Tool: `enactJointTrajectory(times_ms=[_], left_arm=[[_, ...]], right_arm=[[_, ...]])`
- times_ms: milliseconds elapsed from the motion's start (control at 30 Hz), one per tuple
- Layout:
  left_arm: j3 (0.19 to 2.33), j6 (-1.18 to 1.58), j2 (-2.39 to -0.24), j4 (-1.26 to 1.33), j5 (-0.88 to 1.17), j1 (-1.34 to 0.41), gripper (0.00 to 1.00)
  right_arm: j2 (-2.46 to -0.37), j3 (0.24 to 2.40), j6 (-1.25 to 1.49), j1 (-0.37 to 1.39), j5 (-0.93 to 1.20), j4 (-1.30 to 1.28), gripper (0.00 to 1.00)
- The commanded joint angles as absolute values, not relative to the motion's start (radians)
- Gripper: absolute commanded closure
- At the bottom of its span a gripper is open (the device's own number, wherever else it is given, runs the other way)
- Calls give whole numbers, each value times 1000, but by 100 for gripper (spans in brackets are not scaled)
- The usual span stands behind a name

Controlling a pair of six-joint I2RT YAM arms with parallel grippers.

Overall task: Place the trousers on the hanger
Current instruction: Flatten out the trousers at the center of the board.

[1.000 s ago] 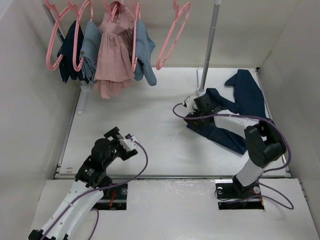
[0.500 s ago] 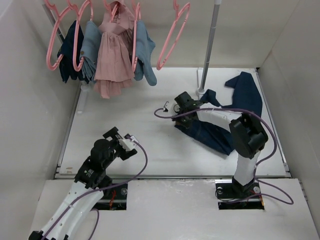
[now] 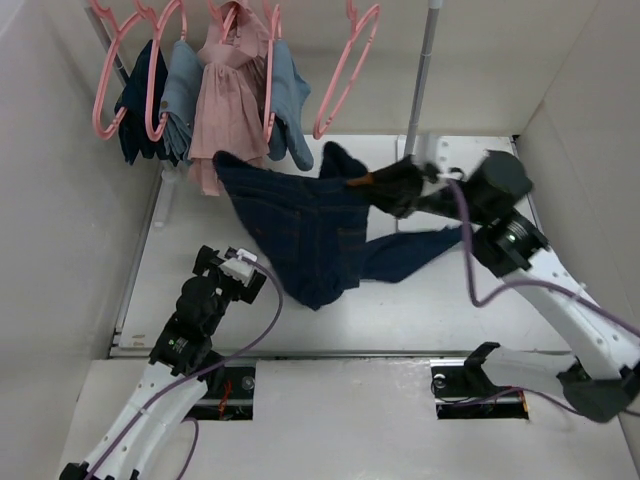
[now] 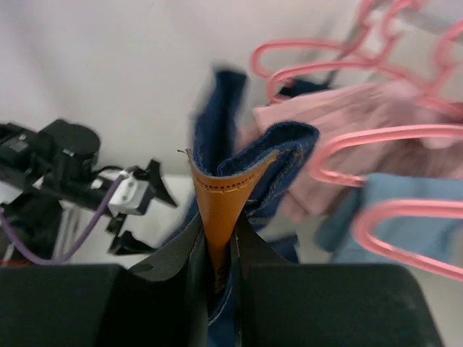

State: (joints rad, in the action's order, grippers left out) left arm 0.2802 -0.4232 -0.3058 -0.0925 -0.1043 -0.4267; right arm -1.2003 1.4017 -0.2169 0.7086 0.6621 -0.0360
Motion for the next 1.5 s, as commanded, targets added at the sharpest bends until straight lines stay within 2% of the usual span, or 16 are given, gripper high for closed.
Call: enactJointTrajectory(times_ms=[0,133,200,233,267,333,367,500,667,733,1000,1033,1067,1133,1200,1467], left_arm=[[325,-357,-307,-23,-121,-419,0],[334,-377,-307,-23,-110,-419,0],[334,-390,-318,-23,-78,-419,0],[334,-406,-318,-23,-66,-419,0],[345,-428,-330,-23,-52,-419,0],[354,-448,-341,-43,-11,-419,0],[366,-465,-363,-57,9,-419,0],[391,-566,-408,-141,107,-419,0],[371,-663,-495,-166,103,-419,0],[362,-663,-567,-149,60,-419,0],[255,-860,-621,-75,74,-419,1],[246,-876,-638,-39,74,-419,7],[245,-885,-678,-26,74,-419,36],[264,-865,-722,-29,74,-419,70],[320,-851,-767,-64,104,-419,98],[368,-841,-617,-169,280,-419,100]], right_arm=[[-1112,1206,-86,571,789,55,100],[-858,964,79,358,584,55,100],[-781,841,132,249,344,55,100],[-715,804,164,221,246,35,81],[-683,773,264,195,122,13,47],[-634,711,365,138,-229,-44,2],[-606,710,426,126,-317,-110,0],[-662,725,369,106,-393,-184,0],[-885,872,161,179,70,-287,0],[-954,882,161,237,115,-331,0],[-1049,787,443,537,-39,-353,0],[-1058,770,541,558,-72,-368,0],[-1058,753,705,558,-72,-380,0],[-1049,698,851,529,-83,-393,0],[-1019,677,1078,529,-135,-490,0],[-928,578,1526,529,-220,-666,0]])
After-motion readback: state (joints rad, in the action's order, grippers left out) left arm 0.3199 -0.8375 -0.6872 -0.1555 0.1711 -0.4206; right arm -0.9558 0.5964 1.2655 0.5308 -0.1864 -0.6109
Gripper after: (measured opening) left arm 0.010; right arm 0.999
